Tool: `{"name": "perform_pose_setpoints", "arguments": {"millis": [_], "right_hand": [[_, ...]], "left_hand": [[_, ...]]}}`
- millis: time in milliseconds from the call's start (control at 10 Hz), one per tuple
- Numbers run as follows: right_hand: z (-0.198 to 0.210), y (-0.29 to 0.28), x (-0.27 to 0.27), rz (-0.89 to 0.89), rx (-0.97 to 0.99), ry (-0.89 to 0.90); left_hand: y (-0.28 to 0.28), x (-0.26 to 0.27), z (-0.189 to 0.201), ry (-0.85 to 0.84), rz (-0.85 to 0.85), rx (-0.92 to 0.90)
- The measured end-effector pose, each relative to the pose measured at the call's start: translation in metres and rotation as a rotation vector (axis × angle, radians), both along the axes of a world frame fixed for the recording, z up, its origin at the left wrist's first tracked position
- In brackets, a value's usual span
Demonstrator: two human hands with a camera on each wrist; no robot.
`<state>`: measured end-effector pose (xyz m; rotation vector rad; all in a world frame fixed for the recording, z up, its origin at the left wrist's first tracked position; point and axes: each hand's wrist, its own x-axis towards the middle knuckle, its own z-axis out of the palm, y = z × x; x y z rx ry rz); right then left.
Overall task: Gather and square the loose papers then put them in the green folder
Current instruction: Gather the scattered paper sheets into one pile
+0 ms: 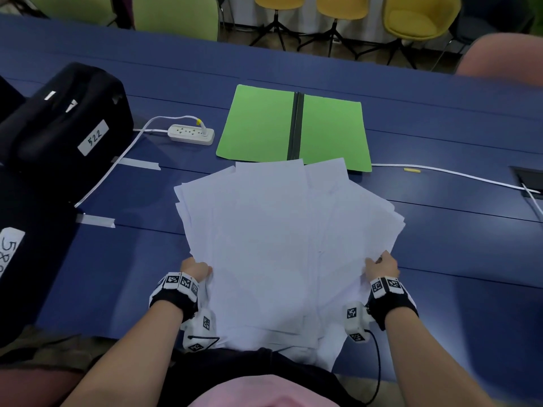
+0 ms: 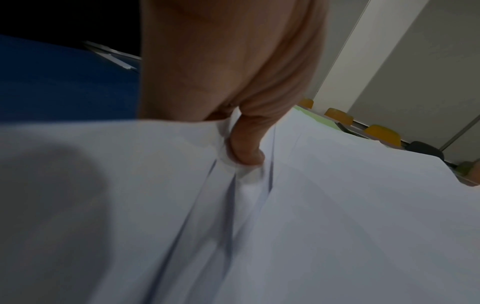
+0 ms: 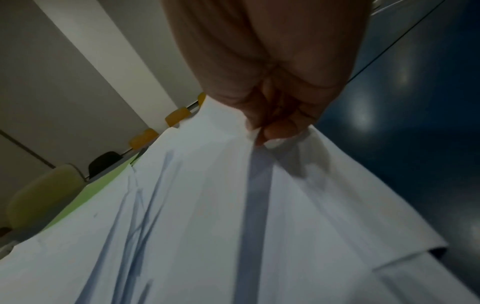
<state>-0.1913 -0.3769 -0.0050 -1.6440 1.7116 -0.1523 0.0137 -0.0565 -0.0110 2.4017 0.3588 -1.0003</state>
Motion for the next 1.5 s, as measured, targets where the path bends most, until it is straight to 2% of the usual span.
{"name": "perform_pose_setpoints", "arguments": {"millis": [100, 200, 300, 500, 800, 900, 1000, 1100, 1200, 1300, 1400, 1500], "right_hand": [[0.009, 0.002, -0.002, -0.128, 0.057, 0.025], [0.016, 0.004, -0.001, -0.172, 0.151, 0.061], [0.013, 0.012, 0.003, -0.076, 0.228, -0.036], [0.020, 0.026, 0.006, 0.003, 0.322, -0.173], [0.009, 0.031, 0.019, 0.050, 0.290, -0.302], [0.003, 0.027, 0.015, 0.006, 0.351, -0.280], [0.024, 0.031, 0.008, 0.008, 0.364, -0.190], [0.026, 0.027, 0.001, -0.041, 0.341, -0.147], [0.016, 0.029, -0.005, -0.084, 0.358, -0.185], [0.008, 0.034, 0.000, -0.055, 0.404, -0.274], [0.000, 0.034, 0.005, 0.030, 0.345, -0.213], [0.002, 0.027, 0.002, -0.004, 0.199, -0.146]], "left_hand": [[-0.001, 0.001, -0.003, -0.007, -0.043, -0.003], [-0.002, 0.002, -0.004, -0.003, -0.043, -0.016], [-0.001, 0.006, 0.002, 0.003, -0.056, 0.031], [0.000, 0.005, 0.003, 0.018, -0.072, 0.059], [0.002, 0.000, 0.003, -0.011, -0.013, 0.014], [0.004, 0.001, 0.003, 0.008, -0.035, 0.032], [0.006, 0.003, 0.000, 0.005, -0.035, 0.038], [0.008, 0.003, 0.002, -0.012, -0.035, 0.044], [0.009, 0.003, 0.004, -0.028, -0.034, 0.038], [0.004, 0.001, 0.006, -0.041, -0.020, 0.016], [0.000, 0.000, 0.006, -0.041, -0.014, 0.015], [0.006, 0.005, 0.004, -0.047, 0.002, 0.028]]}}
